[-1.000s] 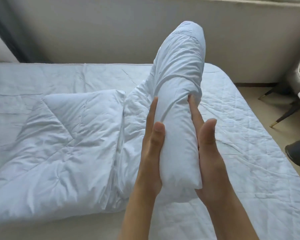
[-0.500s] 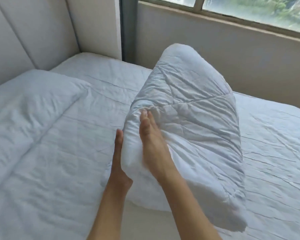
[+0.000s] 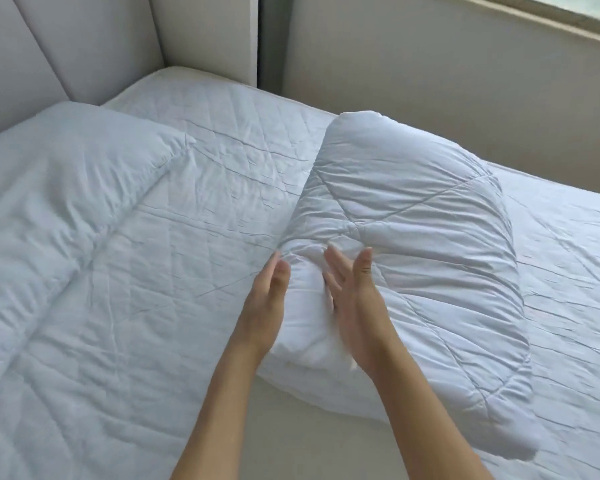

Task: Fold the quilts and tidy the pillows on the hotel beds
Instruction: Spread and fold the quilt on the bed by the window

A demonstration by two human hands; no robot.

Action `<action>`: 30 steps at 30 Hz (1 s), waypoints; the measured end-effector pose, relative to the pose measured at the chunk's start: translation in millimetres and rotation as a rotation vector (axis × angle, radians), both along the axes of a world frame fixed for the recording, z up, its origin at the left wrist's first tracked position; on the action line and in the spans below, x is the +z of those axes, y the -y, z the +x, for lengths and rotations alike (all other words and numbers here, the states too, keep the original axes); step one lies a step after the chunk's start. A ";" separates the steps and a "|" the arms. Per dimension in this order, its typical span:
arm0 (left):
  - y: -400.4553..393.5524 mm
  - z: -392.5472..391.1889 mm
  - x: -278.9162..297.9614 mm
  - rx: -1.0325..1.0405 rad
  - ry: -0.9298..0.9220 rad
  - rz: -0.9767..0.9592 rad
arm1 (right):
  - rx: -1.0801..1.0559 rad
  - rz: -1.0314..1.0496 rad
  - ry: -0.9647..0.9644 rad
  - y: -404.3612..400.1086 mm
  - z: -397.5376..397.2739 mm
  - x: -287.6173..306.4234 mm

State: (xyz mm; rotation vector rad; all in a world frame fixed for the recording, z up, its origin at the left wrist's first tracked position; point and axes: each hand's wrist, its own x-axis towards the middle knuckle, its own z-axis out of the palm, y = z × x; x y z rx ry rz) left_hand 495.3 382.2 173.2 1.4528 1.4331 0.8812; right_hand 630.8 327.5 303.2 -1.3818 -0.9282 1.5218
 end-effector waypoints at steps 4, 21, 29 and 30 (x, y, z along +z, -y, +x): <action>-19.7 45.4 52.2 -0.039 -0.296 0.240 | -0.172 0.107 -0.053 -11.5 36.7 24.7; -75.0 126.9 19.0 -0.127 -0.948 0.341 | 0.293 0.250 1.634 -179.6 167.6 -80.0; -79.3 127.2 -14.9 -0.146 -0.993 0.275 | 0.312 0.351 1.615 -197.7 164.9 -116.6; -78.9 127.2 -10.7 -0.141 -0.983 0.275 | 0.317 0.434 1.609 -207.0 160.2 -106.4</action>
